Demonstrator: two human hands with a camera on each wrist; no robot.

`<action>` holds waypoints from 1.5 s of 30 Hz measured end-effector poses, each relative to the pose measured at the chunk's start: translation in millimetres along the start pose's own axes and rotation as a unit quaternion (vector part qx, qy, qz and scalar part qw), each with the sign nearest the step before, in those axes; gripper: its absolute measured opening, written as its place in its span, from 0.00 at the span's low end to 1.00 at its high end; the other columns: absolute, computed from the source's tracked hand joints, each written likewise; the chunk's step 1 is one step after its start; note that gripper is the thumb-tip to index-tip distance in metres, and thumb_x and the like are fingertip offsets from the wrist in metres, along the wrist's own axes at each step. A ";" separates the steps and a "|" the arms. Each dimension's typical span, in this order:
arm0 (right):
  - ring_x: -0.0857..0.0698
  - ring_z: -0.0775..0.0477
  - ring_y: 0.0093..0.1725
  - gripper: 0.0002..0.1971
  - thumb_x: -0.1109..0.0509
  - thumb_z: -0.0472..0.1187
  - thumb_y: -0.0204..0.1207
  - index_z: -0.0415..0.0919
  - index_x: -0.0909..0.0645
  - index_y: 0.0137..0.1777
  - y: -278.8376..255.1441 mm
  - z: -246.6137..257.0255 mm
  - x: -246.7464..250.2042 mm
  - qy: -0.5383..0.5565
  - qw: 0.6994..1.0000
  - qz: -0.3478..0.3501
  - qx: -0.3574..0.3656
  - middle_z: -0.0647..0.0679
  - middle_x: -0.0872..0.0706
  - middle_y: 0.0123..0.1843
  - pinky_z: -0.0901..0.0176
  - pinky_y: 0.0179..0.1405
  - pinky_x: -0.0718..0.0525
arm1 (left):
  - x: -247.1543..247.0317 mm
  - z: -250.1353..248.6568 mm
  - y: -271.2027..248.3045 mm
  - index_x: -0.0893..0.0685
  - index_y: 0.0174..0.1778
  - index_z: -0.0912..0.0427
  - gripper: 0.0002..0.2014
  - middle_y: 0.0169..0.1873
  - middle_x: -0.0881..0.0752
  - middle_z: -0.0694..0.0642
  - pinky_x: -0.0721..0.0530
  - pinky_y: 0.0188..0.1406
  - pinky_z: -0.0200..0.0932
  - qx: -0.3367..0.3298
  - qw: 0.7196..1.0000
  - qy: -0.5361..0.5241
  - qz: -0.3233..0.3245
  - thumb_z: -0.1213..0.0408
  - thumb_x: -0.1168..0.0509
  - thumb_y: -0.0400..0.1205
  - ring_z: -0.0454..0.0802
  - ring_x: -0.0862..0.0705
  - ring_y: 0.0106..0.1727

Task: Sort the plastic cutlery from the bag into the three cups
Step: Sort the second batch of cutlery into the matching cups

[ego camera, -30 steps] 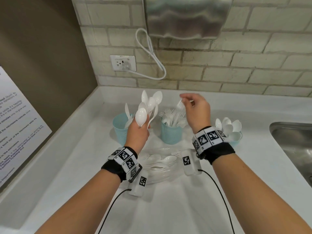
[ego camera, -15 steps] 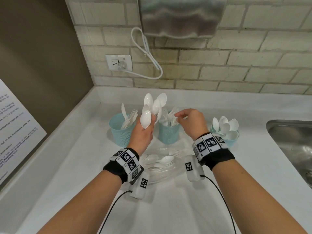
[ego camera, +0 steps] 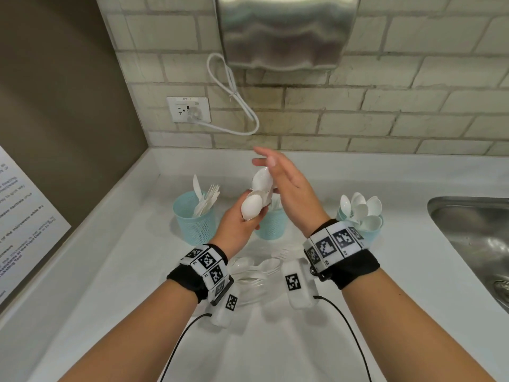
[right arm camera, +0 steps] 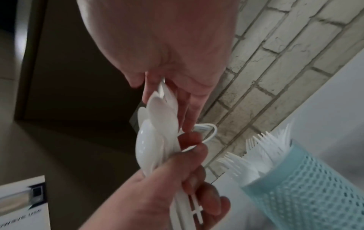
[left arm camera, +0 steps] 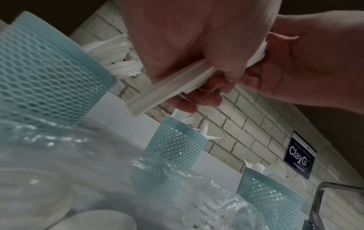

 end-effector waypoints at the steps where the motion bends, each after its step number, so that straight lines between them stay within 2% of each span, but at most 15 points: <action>1: 0.19 0.59 0.64 0.16 0.46 0.48 0.86 0.52 0.21 0.66 -1.4 -1.4 -1.9 -0.019 1.000 0.013 0.005 0.55 0.15 0.62 0.63 0.64 0.22 | -2.5 -1.6 0.6 0.22 0.51 0.51 0.06 0.33 0.20 0.47 0.22 0.27 0.30 -0.001 1.000 0.006 0.006 0.66 0.34 0.82 0.36 0.23 0.24; 5: 0.19 0.59 0.64 0.17 0.46 0.49 0.86 0.50 0.20 0.66 -10.2 -11.3 -0.1 -0.049 0.997 0.042 -0.034 0.55 0.15 0.63 0.71 0.54 0.23 | -10.2 -5.7 1.7 0.23 0.43 0.50 0.07 0.30 0.20 0.48 0.21 0.27 0.32 0.003 1.000 0.008 0.013 0.67 0.33 0.81 0.37 0.22 0.22; 8: 0.23 0.62 0.68 0.19 0.50 0.51 0.86 0.58 0.30 0.74 -19.9 -14.1 13.0 0.013 0.998 0.010 -0.061 0.59 0.19 0.67 0.75 0.62 0.27 | -13.1 -10.0 2.1 0.18 0.51 0.55 0.05 0.34 0.17 0.50 0.16 0.37 0.41 0.022 0.999 -0.035 -0.009 0.64 0.32 0.80 0.45 0.19 0.31; 11: 0.20 0.60 0.54 0.23 0.45 0.35 0.78 0.49 0.27 0.72 -28.0 -21.2 30.6 -0.002 0.995 -0.043 -0.088 0.51 0.17 0.63 0.66 0.53 0.24 | -19.4 -15.6 10.3 0.23 0.60 0.59 0.16 0.50 0.17 0.57 0.11 0.45 0.51 0.027 0.996 -0.074 -0.049 0.61 0.29 0.79 0.48 0.16 0.46; 13: 0.22 0.65 0.39 0.25 0.39 0.27 0.75 0.46 0.25 0.70 -34.9 -22.6 38.0 -0.056 0.991 -0.002 -0.119 0.52 0.16 0.59 0.69 0.45 0.23 | -30.7 -23.3 14.3 0.29 0.57 0.53 0.18 0.58 0.20 0.61 0.11 0.48 0.54 0.031 0.993 -0.103 -0.052 0.61 0.28 0.78 0.49 0.14 0.49; 17: 0.23 0.65 0.34 0.23 0.25 0.34 0.70 0.47 0.24 0.64 -45.8 -17.5 52.1 -0.092 0.986 0.055 -0.126 0.61 0.18 0.45 0.75 0.36 0.24 | -71.3 -44.7 14.1 0.33 0.63 0.57 0.26 0.58 0.18 0.61 0.12 0.52 0.55 0.071 0.984 -0.162 0.007 0.59 0.26 0.76 0.50 0.12 0.50; 19: 0.20 0.66 0.36 0.18 0.28 0.33 0.72 0.47 0.22 0.60 -47.6 -16.5 65.2 -0.104 0.987 0.041 -0.112 0.60 0.17 0.42 0.72 0.36 0.23 | -92.1 -50.5 18.0 0.31 0.67 0.60 0.33 0.59 0.17 0.62 0.12 0.55 0.53 0.080 0.984 -0.154 0.036 0.52 0.24 0.71 0.50 0.12 0.54; 21: 0.20 0.68 0.28 0.11 0.32 0.30 0.74 0.48 0.21 0.47 -48.3 -17.1 84.1 -0.141 0.983 0.030 -0.114 0.58 0.19 0.33 0.73 0.27 0.25 | -107.8 -56.7 21.3 0.28 0.66 0.60 0.37 0.59 0.17 0.64 0.12 0.52 0.51 0.075 0.987 -0.111 0.092 0.42 0.25 0.67 0.51 0.12 0.54; 23: 0.23 0.63 0.23 0.05 0.36 0.32 0.78 0.43 0.22 0.45 -49.9 -21.3 106.7 -0.173 0.975 0.013 -0.136 0.54 0.22 0.29 0.71 0.23 0.27 | -120.3 -56.3 23.2 0.25 0.60 0.59 0.30 0.57 0.18 0.63 0.15 0.47 0.41 0.049 0.985 -0.049 0.158 0.40 0.30 0.72 0.47 0.14 0.51; 26: 0.22 0.57 0.22 0.08 0.38 0.40 0.83 0.38 0.22 0.45 -53.2 -33.1 143.1 -0.178 0.967 -0.034 -0.179 0.50 0.21 0.27 0.64 0.25 0.24 | -134.3 -49.9 21.5 0.24 0.56 0.52 0.10 0.52 0.18 0.52 0.23 0.52 0.31 0.019 0.979 0.012 0.203 0.52 0.44 0.86 0.37 0.19 0.52; 29: 0.22 0.57 0.20 0.14 0.40 0.42 0.84 0.39 0.23 0.37 -56.4 -45.5 167.8 -0.169 0.959 -0.073 -0.215 0.47 0.21 0.25 0.63 0.25 0.24 | -147.2 -23.4 24.8 0.21 0.63 0.52 0.16 0.59 0.24 0.56 0.29 0.68 0.45 -0.023 0.931 0.270 0.243 0.53 0.49 0.88 0.51 0.29 0.68; 32: 0.21 0.50 0.25 0.12 0.40 0.39 0.84 0.36 0.23 0.39 -53.9 -57.2 181.8 -0.151 0.955 -0.133 -0.218 0.44 0.20 0.27 0.64 0.25 0.21 | -154.7 -7.2 26.5 0.23 0.68 0.53 0.18 0.64 0.31 0.52 0.27 0.69 0.50 -0.067 0.878 0.409 0.239 0.56 0.39 0.82 0.49 0.35 0.70; 36: 0.19 0.49 0.28 0.12 0.39 0.38 0.83 0.39 0.23 0.37 -49.3 -75.4 185.0 -0.148 0.948 -0.178 -0.217 0.44 0.20 0.29 0.67 0.26 0.19 | -157.8 -9.4 24.5 0.19 0.59 0.54 0.15 0.60 0.30 0.50 0.23 0.61 0.46 -0.124 0.886 0.398 0.205 0.53 0.32 0.78 0.46 0.32 0.66; 40: 0.19 0.49 0.28 0.11 0.37 0.37 0.82 0.31 0.19 0.41 -47.4 -84.9 177.1 -0.175 0.947 -0.133 -0.235 0.43 0.19 0.29 0.64 0.29 0.18 | -156.4 -3.2 25.4 0.17 0.53 0.54 0.13 0.56 0.30 0.48 0.25 0.60 0.43 -0.135 0.905 0.358 0.187 0.53 0.29 0.77 0.45 0.31 0.65; 45: 0.12 0.42 0.41 0.11 0.31 0.43 0.77 0.34 0.16 0.43 -45.0 -83.1 172.6 -0.283 0.919 -0.049 -0.270 0.39 0.11 0.40 0.49 0.49 0.15 | -156.7 -1.9 26.2 0.16 0.52 0.53 0.13 0.59 0.28 0.50 0.26 0.61 0.42 -0.123 0.913 0.344 0.181 0.51 0.29 0.76 0.46 0.31 0.66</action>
Point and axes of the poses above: each hand's wrist, its own y-axis towards the middle knuckle, its own x-axis out of the back of the hand, z = x × y, the point moved 2 cm from there along y, towards the middle knuckle
